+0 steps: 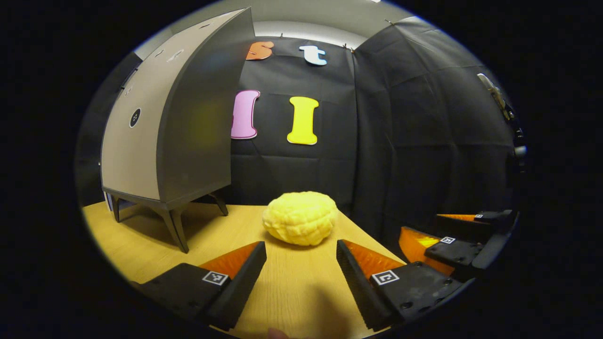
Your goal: Open the cabinet door with the right hand, grasp the bottle in the cabinet with the left hand and place it on the coaster, then close the cabinet door with the right hand.
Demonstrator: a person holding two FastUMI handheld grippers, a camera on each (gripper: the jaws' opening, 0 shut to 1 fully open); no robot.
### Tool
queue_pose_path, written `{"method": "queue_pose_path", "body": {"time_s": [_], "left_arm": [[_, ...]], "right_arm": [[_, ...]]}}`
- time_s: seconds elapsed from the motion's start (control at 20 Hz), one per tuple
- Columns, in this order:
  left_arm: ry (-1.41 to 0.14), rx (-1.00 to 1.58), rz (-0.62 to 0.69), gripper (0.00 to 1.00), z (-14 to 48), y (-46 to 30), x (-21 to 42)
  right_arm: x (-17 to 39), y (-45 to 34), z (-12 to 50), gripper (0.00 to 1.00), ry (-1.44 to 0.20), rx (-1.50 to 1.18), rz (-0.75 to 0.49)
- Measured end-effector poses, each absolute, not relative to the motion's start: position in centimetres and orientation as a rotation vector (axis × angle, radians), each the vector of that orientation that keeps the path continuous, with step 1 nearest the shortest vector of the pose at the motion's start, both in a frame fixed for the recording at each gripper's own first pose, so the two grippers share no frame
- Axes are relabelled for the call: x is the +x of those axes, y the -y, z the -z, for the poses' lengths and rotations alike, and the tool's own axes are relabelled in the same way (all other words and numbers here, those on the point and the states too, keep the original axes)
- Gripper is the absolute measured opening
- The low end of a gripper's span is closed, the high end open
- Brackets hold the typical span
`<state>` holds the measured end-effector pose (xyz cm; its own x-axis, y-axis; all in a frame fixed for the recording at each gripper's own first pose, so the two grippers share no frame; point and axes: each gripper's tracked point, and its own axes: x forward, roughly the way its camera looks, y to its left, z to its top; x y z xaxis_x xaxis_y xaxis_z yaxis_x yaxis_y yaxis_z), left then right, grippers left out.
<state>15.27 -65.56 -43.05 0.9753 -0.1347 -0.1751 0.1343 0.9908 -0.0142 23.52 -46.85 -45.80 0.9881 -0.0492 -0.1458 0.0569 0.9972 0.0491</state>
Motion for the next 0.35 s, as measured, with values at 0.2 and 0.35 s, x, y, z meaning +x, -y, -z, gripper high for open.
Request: {"method": "queue_pose_path", "body": {"time_s": [0.2,0.35], "left_arm": [[-0.212,-0.028,0.042,0.96,44.4,63.2,14.0],[-0.204,-0.014,0.067,0.95,43.6,64.0,10.8]], "right_arm": [[21.6,43.6,46.0,0.98,-0.178,0.034,-0.016],[21.0,44.1,45.7,0.98,-0.163,-0.007,0.013]]}}
